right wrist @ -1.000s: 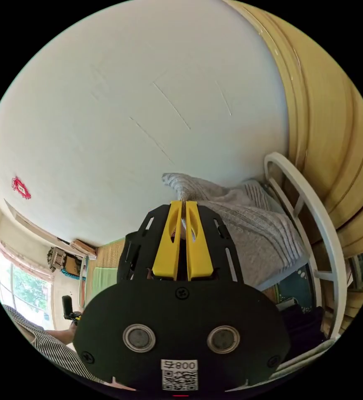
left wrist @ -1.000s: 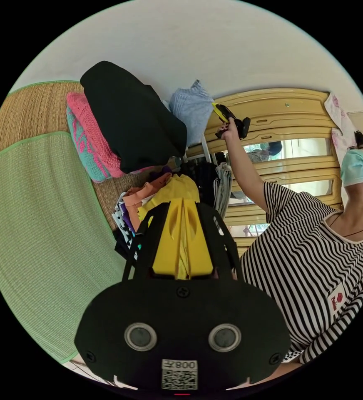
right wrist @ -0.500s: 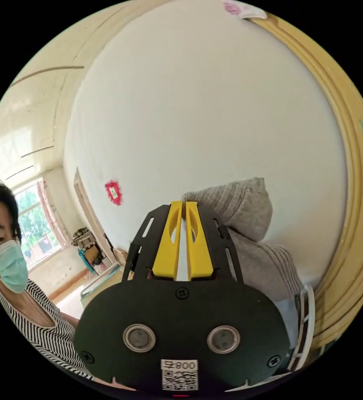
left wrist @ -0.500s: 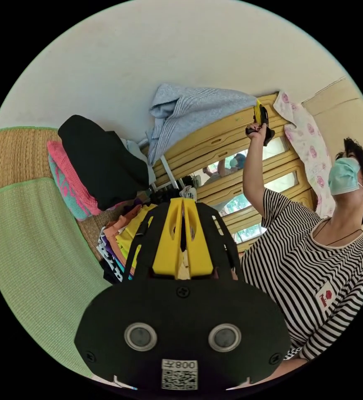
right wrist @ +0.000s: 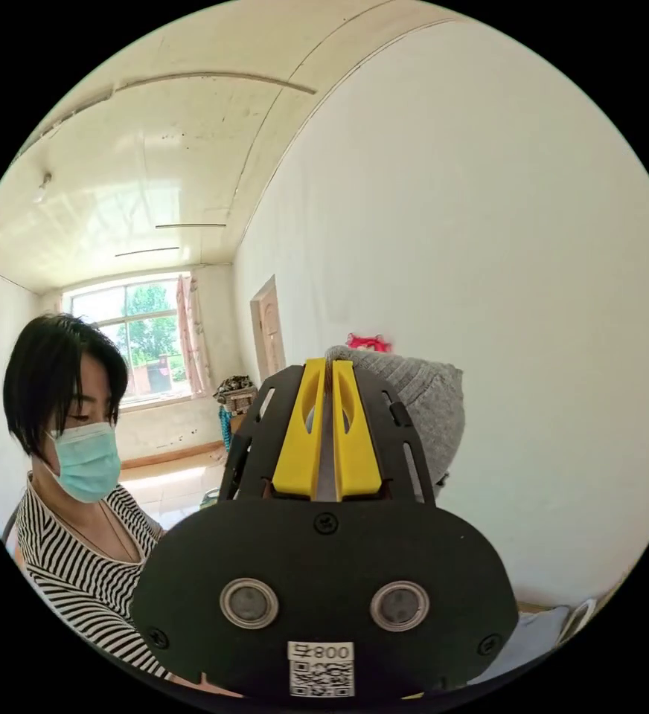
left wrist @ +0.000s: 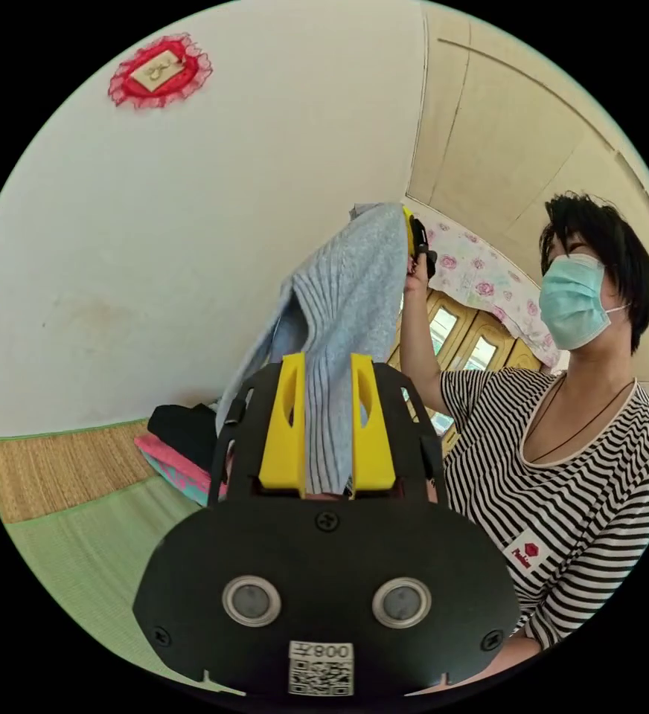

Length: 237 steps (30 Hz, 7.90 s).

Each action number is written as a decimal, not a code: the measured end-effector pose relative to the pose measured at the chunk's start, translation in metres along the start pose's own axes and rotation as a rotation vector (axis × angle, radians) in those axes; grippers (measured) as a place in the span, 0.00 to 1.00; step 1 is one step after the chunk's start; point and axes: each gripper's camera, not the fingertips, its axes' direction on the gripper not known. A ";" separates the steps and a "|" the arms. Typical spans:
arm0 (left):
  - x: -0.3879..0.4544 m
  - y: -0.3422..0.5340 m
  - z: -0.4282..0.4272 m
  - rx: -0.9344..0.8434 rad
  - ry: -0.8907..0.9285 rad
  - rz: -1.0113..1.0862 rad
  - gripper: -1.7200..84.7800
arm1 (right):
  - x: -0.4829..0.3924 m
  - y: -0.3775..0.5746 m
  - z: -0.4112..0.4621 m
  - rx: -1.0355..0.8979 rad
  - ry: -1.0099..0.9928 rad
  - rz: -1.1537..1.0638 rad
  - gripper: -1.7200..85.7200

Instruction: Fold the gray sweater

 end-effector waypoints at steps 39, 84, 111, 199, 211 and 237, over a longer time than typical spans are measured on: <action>-0.014 0.098 -0.200 0.102 0.219 -0.182 0.02 | 0.025 0.402 0.500 -0.624 -0.103 0.436 0.04; -0.307 0.207 0.113 -1.027 -0.191 -0.540 0.12 | 0.077 1.000 0.565 -1.297 0.464 0.950 0.12; -0.036 0.108 -0.350 0.240 0.121 -0.437 0.03 | -0.155 0.677 0.404 -0.685 0.492 0.170 0.03; -0.512 0.550 -0.313 -0.776 -0.522 -1.150 0.05 | 0.360 1.009 0.951 -1.581 0.416 0.514 0.09; -0.483 0.515 -0.428 -0.578 -0.705 -1.032 0.06 | 0.441 0.937 0.892 -1.470 0.469 0.423 0.05; -0.491 0.704 -0.359 -0.693 -0.413 -1.356 0.08 | 0.486 1.130 0.742 -1.522 0.416 1.060 0.11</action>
